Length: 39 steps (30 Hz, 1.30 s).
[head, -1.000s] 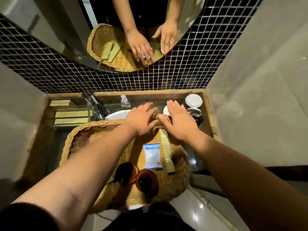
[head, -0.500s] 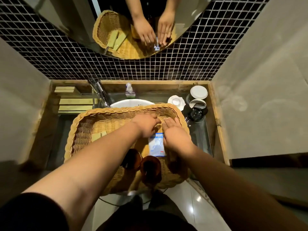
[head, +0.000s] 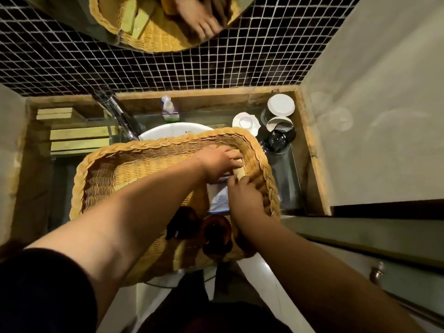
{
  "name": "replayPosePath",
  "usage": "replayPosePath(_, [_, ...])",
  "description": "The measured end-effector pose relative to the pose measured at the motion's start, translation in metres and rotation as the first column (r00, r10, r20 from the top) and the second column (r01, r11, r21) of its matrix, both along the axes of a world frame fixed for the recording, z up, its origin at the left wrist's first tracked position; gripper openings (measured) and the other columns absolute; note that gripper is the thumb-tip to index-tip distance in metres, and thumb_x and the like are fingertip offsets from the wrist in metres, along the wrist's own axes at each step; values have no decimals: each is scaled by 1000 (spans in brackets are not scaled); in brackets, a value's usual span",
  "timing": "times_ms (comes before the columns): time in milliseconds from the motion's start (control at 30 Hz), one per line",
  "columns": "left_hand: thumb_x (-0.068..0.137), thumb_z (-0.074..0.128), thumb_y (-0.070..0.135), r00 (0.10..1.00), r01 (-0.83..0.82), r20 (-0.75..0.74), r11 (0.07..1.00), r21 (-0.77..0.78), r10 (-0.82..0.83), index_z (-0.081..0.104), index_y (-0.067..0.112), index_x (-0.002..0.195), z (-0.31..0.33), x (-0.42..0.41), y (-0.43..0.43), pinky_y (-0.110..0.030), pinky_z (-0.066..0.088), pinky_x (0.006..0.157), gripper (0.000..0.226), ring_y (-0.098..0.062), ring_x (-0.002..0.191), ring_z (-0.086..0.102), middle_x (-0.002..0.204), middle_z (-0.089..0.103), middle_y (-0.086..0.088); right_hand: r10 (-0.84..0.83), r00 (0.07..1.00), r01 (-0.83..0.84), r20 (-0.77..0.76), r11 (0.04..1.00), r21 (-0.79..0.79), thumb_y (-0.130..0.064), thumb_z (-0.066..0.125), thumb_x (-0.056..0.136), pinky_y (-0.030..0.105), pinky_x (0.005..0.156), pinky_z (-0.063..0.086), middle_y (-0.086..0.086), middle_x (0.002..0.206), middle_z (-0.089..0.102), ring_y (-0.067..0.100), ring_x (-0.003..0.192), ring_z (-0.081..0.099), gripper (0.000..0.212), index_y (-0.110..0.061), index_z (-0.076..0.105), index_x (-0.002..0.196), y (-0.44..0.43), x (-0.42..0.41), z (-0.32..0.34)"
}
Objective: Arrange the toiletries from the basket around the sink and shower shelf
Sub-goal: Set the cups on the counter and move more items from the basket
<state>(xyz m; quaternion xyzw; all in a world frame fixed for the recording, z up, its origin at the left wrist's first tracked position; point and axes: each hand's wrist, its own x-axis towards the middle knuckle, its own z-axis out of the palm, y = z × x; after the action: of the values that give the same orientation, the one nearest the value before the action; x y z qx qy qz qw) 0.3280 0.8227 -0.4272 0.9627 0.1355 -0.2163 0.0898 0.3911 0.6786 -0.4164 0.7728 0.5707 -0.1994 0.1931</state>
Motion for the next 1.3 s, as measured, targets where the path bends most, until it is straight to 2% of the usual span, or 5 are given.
replayPosePath(233, [92,62,31,995,60,72,985,159,-72,55,28,132,-7,-32,9,-32,39,76,40,-21,110,51,126,53,-4,75,995,-70,-68,995,71,-15,51,96,39,73,48,19,122,54,35,104,57,45,-13,34,138,17,1,-5])
replayPosePath(700, [84,68,31,811,-585,27,811,23,584,55,21,128,-9,-197,0,-39,50,85,46,-22,106,53,117,57,-4,444,871,-401,-211,890,218,-26,71,82,32,70,40,3,114,62,26,104,53,43,-30,50,119,83,-23,-28])
replayPosePath(933, [96,54,46,853,-518,112,853,60,510,27,32,152,14,-216,1,-36,51,85,64,-22,109,54,127,54,-6,594,793,-546,-135,791,277,-72,35,92,32,71,47,-6,93,56,14,86,53,46,-31,54,103,101,-30,1])
replayPosePath(1100, [89,66,22,875,-483,135,857,178,465,23,43,152,67,-242,31,-41,48,92,79,-28,117,51,137,46,-6,709,704,-664,-50,681,310,-21,56,94,38,89,43,11,123,47,31,112,47,71,-41,21,153,133,-38,56])
replayPosePath(1300, [88,63,13,833,-553,229,778,299,504,30,40,152,121,-294,83,-40,47,93,76,-27,115,53,130,52,-5,771,637,-715,15,584,383,-21,54,96,36,86,41,13,123,47,32,111,49,71,-35,19,157,184,-90,100])
